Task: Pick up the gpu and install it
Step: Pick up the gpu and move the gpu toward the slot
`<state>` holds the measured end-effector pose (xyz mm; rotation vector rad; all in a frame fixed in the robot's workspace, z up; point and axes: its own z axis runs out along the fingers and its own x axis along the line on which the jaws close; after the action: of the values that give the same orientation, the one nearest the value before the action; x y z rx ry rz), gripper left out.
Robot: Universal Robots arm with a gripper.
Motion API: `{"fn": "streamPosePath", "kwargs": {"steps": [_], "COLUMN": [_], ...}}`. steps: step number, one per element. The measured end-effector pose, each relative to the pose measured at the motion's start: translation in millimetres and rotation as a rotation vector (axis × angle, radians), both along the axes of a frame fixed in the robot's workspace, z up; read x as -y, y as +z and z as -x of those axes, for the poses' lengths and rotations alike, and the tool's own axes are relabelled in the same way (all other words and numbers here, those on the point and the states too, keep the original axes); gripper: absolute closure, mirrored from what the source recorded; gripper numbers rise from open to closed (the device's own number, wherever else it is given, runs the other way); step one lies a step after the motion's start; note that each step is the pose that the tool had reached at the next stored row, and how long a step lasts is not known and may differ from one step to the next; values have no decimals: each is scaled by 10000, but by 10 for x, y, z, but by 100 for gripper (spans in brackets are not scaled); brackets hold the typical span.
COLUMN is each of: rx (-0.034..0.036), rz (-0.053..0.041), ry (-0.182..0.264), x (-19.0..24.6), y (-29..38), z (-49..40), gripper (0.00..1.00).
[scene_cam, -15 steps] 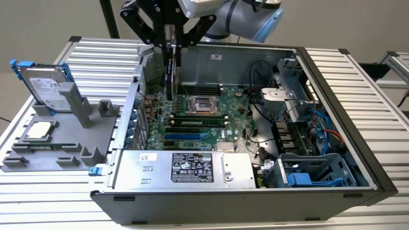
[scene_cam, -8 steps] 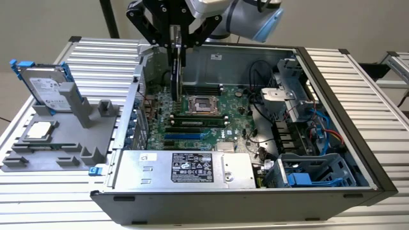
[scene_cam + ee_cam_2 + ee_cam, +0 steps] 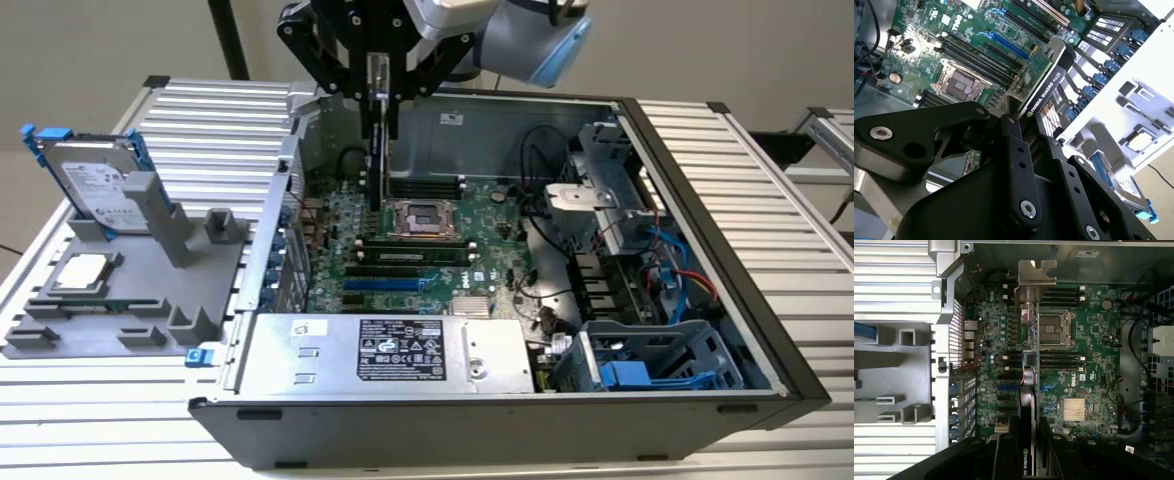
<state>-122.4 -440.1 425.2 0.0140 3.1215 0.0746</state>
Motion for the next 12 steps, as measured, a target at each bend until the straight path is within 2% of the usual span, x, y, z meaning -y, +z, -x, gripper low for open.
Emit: {"fn": "streamPosePath", "kwargs": {"steps": [12], "rx": [0], "rz": [0], "ry": [1], "x": [0], "y": [0], "z": [-117], "gripper": [100]}}
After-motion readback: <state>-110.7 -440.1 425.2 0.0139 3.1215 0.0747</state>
